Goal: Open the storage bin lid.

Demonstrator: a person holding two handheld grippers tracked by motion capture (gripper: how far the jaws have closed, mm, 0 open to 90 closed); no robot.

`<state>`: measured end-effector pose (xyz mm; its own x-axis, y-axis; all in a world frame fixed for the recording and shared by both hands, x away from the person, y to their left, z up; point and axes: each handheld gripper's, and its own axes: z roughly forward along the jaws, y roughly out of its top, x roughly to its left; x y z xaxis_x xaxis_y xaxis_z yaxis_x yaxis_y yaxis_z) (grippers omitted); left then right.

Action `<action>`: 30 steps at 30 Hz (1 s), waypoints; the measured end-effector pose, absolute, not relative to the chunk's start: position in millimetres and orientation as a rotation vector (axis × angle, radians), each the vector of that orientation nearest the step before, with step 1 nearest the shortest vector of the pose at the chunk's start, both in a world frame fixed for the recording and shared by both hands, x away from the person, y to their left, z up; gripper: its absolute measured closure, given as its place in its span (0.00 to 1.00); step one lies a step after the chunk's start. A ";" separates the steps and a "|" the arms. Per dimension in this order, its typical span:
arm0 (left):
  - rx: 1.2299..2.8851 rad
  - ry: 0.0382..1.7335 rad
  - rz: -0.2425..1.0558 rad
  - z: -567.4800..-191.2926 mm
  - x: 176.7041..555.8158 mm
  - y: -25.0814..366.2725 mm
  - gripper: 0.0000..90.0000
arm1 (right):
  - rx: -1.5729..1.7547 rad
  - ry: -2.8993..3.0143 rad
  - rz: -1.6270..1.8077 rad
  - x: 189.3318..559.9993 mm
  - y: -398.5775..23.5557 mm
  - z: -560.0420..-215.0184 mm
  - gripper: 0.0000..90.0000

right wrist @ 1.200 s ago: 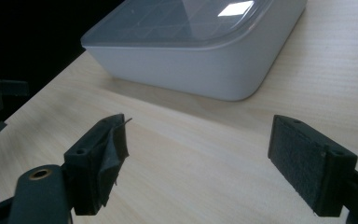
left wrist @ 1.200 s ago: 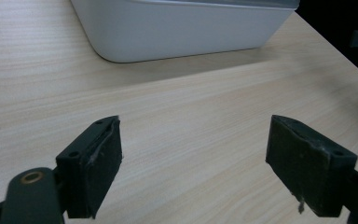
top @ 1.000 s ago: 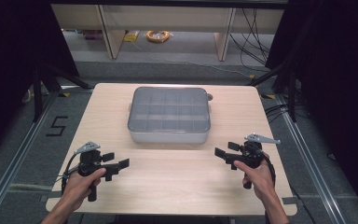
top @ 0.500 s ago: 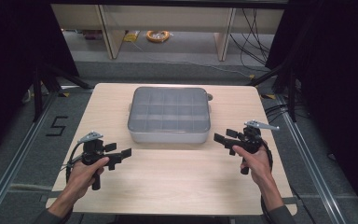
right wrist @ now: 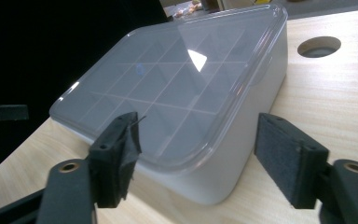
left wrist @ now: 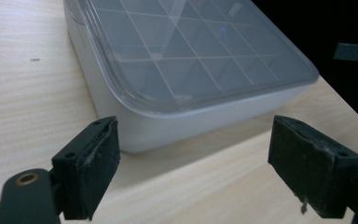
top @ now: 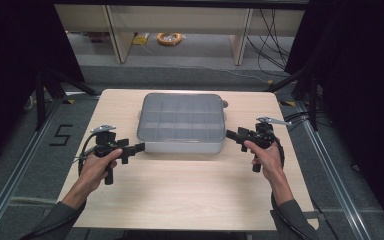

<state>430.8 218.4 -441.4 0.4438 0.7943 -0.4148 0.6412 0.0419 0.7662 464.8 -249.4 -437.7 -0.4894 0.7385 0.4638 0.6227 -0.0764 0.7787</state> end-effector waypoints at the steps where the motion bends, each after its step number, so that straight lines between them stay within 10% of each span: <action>1: 1.651 1.270 0.182 -441.5 435.9 218.3 0.18 | 1.446 2.060 1.606 472.0 -251.5 -440.9 0.37; 30: 1.617 1.422 0.195 -458.3 535.6 205.0 0.25 | 1.667 2.004 1.615 543.7 -228.2 -466.4 0.42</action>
<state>535.6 205.0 -458.3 0.3133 0.8412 -0.4408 0.6913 0.1162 0.7131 543.7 -228.2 -466.4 -0.4070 0.7489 0.5230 0.6703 -0.1441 0.7279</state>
